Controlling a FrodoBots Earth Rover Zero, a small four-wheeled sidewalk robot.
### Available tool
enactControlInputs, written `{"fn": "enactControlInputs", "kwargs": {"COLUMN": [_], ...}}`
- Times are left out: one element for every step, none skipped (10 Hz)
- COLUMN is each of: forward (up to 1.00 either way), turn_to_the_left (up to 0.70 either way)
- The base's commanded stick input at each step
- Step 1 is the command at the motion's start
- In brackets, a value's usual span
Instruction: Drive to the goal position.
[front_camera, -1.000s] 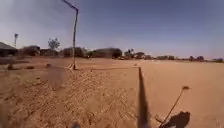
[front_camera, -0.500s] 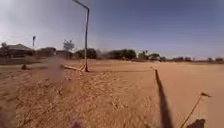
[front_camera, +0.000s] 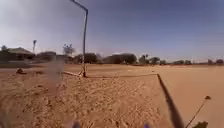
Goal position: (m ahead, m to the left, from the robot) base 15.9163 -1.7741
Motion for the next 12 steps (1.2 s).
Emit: {"fn": "enactControlInputs", "kwargs": {"forward": [0.70,0.70,0.70,0.70,0.70,0.70,0.70,0.70,0.70,0.70,0.70,0.70], "turn_to_the_left": [0.00,0.00,0.00,0.00,0.00,0.00,0.00,0.00,0.00,0.00,0.00,0.00]}}
